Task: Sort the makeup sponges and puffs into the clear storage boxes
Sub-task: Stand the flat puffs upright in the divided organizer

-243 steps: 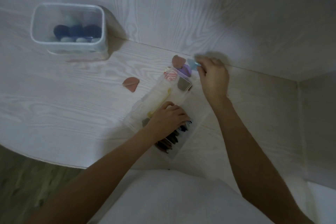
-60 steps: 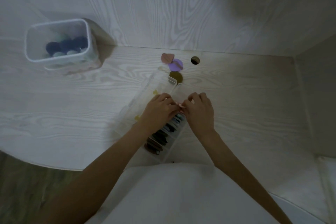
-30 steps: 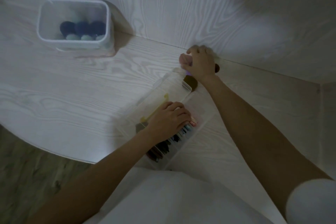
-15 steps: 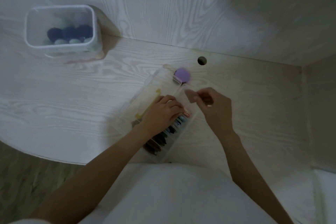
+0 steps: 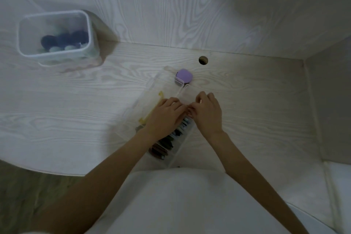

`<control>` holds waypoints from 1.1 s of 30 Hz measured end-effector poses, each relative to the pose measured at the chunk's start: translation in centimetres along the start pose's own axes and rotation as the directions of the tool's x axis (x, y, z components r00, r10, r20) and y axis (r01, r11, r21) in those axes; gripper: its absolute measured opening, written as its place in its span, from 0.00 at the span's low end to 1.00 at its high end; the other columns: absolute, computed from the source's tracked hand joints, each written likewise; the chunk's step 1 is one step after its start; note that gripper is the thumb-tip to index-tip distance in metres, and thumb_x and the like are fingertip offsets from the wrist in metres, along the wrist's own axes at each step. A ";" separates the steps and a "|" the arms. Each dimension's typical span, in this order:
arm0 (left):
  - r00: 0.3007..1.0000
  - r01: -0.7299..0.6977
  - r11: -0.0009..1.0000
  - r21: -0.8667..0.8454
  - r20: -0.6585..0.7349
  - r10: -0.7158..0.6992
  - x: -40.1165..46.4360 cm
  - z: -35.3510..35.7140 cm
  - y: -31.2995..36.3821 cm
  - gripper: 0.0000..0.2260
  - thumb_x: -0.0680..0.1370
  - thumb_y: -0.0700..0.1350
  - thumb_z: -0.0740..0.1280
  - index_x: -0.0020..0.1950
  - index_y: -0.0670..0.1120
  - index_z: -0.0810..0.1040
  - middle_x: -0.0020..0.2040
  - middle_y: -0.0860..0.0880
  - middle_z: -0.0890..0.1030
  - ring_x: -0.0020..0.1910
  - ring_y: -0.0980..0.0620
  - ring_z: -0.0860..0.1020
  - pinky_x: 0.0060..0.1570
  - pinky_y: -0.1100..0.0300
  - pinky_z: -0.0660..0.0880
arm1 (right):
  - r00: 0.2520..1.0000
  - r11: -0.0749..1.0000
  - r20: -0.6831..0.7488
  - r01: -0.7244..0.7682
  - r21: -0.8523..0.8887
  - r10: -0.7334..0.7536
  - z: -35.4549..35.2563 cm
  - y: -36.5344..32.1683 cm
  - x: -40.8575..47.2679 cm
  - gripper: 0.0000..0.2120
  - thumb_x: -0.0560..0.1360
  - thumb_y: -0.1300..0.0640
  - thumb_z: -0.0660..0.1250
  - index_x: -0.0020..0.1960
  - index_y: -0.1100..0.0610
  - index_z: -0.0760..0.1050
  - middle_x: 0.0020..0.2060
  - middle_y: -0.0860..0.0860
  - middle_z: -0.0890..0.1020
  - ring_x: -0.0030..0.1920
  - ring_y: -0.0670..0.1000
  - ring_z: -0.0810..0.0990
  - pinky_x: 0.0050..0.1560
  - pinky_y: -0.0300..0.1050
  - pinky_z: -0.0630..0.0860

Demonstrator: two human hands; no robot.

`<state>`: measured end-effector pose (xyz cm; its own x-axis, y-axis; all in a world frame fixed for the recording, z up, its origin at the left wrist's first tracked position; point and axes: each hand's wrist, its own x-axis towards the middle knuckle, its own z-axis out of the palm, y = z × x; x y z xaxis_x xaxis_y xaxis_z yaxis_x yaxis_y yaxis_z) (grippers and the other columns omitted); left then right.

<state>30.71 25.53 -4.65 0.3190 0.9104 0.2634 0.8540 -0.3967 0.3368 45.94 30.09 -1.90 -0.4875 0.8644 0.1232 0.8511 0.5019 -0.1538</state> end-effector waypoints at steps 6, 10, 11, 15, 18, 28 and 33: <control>1.000 -0.007 1.000 -0.024 0.001 0.007 -0.5 -0.2 -0.2 0.06 0.77 0.45 0.61 0.50 0.44 0.73 0.46 0.46 0.80 0.51 0.45 0.76 0.48 0.56 0.68 | 0.983 0.982 -0.054 0.171 -0.081 -0.176 0.1 0.0 0.2 0.08 0.62 0.65 0.74 0.30 0.59 0.75 0.34 0.53 0.77 0.35 0.54 0.70 0.35 0.43 0.59; 1.000 -0.024 1.000 -0.016 0.008 0.024 -0.6 -0.2 -0.4 0.05 0.77 0.45 0.64 0.50 0.44 0.73 0.45 0.47 0.81 0.51 0.46 0.76 0.49 0.55 0.70 | 0.981 0.985 0.081 0.175 0.007 -0.175 0.4 0.6 1.0 0.05 0.63 0.59 0.75 0.31 0.56 0.80 0.40 0.53 0.79 0.39 0.57 0.73 0.36 0.44 0.61; 0.999 -0.027 1.000 -0.011 0.018 0.027 -0.7 -0.2 -0.4 0.05 0.77 0.45 0.64 0.49 0.44 0.73 0.45 0.47 0.81 0.51 0.46 0.76 0.49 0.55 0.70 | 0.977 0.983 0.111 0.177 0.039 -0.180 0.2 0.9 1.0 0.04 0.64 0.57 0.74 0.32 0.55 0.81 0.43 0.53 0.79 0.40 0.58 0.73 0.36 0.45 0.62; 0.999 -0.021 1.000 -0.010 0.032 0.021 -0.7 -0.3 -0.4 0.07 0.78 0.46 0.62 0.49 0.44 0.76 0.46 0.47 0.81 0.52 0.47 0.76 0.49 0.55 0.70 | 0.958 0.975 0.179 0.222 0.033 -0.224 -0.2 1.4 0.8 0.05 0.68 0.58 0.70 0.33 0.54 0.82 0.49 0.55 0.79 0.44 0.61 0.74 0.38 0.48 0.64; 1.000 0.010 0.993 -0.119 0.012 -0.008 -0.2 -0.8 -0.3 0.08 0.78 0.45 0.61 0.50 0.44 0.77 0.47 0.48 0.81 0.50 0.48 0.76 0.48 0.56 0.71 | 0.964 0.975 0.147 0.212 0.069 -0.220 -0.5 1.5 0.3 0.09 0.72 0.57 0.64 0.37 0.56 0.81 0.52 0.55 0.79 0.47 0.58 0.73 0.40 0.47 0.67; 0.909 0.416 0.895 -0.164 0.039 -0.415 8.7 -2.2 -7.2 0.17 0.74 0.51 0.62 0.59 0.44 0.76 0.53 0.47 0.81 0.54 0.43 0.75 0.55 0.52 0.69 | 0.960 0.843 0.216 -0.261 0.470 0.177 -0.3 4.7 8.5 0.14 0.75 0.60 0.67 0.60 0.55 0.76 0.50 0.54 0.80 0.48 0.53 0.77 0.48 0.42 0.71; 0.753 0.585 0.809 -0.066 0.415 -0.511 11.7 0.0 -8.6 0.21 0.74 0.51 0.66 0.66 0.48 0.71 0.59 0.49 0.79 0.59 0.47 0.75 0.60 0.53 0.67 | 0.864 0.898 0.503 -0.233 0.374 0.014 3.4 3.5 13.1 0.31 0.69 0.53 0.73 0.69 0.51 0.66 0.59 0.56 0.75 0.59 0.56 0.73 0.53 0.49 0.72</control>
<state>27.10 39.65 -4.49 -0.0253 0.9368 -0.3490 0.8500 0.2039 0.4858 41.83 43.29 -4.18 -0.5069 0.7690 -0.3894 0.8049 0.2607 -0.5330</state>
